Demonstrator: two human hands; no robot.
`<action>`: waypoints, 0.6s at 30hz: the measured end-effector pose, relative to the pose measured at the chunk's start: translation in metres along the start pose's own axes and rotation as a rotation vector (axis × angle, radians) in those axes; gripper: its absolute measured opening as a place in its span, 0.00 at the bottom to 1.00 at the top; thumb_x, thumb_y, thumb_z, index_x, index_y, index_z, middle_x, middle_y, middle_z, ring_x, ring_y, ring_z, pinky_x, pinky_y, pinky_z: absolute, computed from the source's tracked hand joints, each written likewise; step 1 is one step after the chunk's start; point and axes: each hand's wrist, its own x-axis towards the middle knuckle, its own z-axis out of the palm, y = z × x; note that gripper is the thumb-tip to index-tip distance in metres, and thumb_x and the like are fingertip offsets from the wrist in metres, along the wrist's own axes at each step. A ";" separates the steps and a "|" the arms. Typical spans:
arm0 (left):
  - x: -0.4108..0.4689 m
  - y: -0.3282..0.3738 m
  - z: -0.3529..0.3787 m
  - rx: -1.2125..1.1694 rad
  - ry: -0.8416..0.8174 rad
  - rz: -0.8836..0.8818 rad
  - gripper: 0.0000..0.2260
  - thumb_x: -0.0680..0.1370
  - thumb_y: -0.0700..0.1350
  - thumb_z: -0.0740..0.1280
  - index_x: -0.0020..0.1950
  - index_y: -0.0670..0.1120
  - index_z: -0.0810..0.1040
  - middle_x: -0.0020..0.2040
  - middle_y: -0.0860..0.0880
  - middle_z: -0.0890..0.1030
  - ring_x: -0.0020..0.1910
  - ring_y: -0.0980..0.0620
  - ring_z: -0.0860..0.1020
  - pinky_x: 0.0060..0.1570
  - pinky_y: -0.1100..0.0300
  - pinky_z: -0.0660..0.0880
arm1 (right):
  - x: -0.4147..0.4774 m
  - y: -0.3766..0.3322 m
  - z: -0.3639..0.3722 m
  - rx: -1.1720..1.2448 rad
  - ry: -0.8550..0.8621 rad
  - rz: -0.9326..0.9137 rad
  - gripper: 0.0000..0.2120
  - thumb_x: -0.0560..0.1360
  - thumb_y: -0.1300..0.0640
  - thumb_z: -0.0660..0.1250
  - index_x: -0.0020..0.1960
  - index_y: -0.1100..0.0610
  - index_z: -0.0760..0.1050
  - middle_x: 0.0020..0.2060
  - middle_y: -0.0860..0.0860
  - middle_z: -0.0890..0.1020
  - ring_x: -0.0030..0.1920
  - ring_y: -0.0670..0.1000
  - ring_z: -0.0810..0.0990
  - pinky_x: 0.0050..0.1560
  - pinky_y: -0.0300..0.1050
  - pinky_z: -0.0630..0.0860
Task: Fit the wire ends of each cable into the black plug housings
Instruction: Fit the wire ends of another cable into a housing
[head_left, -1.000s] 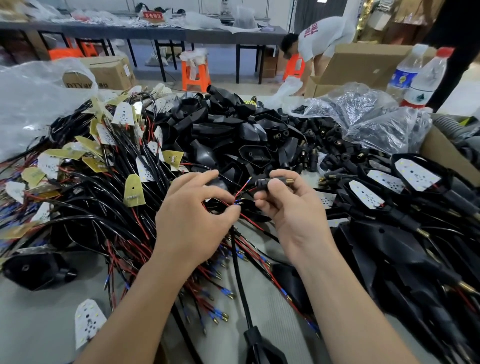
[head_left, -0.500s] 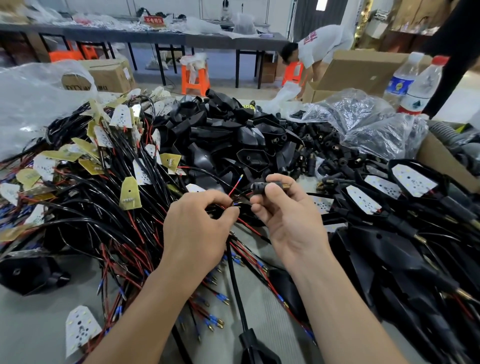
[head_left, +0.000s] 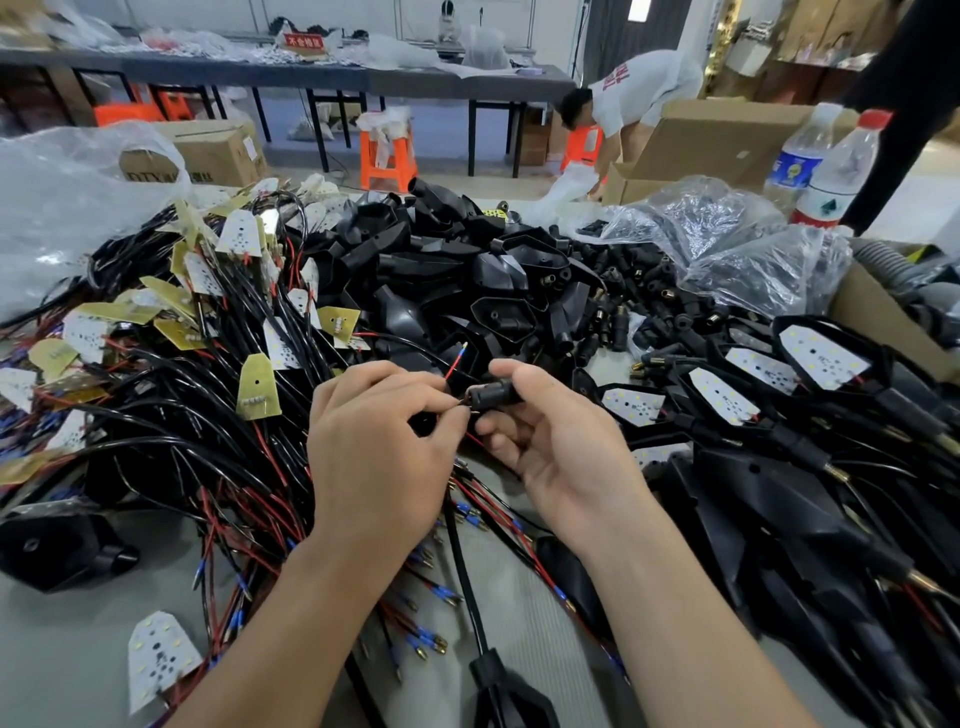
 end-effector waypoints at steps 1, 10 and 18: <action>0.000 0.001 0.001 -0.002 -0.003 0.001 0.02 0.72 0.53 0.75 0.40 0.56 0.87 0.47 0.61 0.86 0.55 0.59 0.75 0.65 0.73 0.54 | 0.000 -0.001 -0.001 0.036 -0.022 0.020 0.11 0.84 0.57 0.62 0.55 0.59 0.83 0.44 0.57 0.86 0.34 0.50 0.82 0.35 0.39 0.79; 0.002 0.008 -0.005 -0.223 -0.096 -0.057 0.04 0.72 0.54 0.72 0.41 0.59 0.86 0.50 0.66 0.84 0.57 0.63 0.78 0.61 0.64 0.72 | -0.002 -0.001 -0.004 -0.006 -0.085 -0.030 0.23 0.87 0.50 0.52 0.58 0.61 0.82 0.47 0.61 0.86 0.35 0.50 0.79 0.43 0.43 0.77; 0.005 0.012 -0.010 -0.339 -0.157 -0.210 0.03 0.72 0.55 0.73 0.39 0.60 0.86 0.49 0.69 0.84 0.48 0.67 0.82 0.46 0.68 0.76 | -0.002 -0.006 -0.005 0.120 -0.009 -0.134 0.21 0.87 0.54 0.54 0.49 0.63 0.82 0.41 0.62 0.85 0.29 0.49 0.75 0.32 0.39 0.75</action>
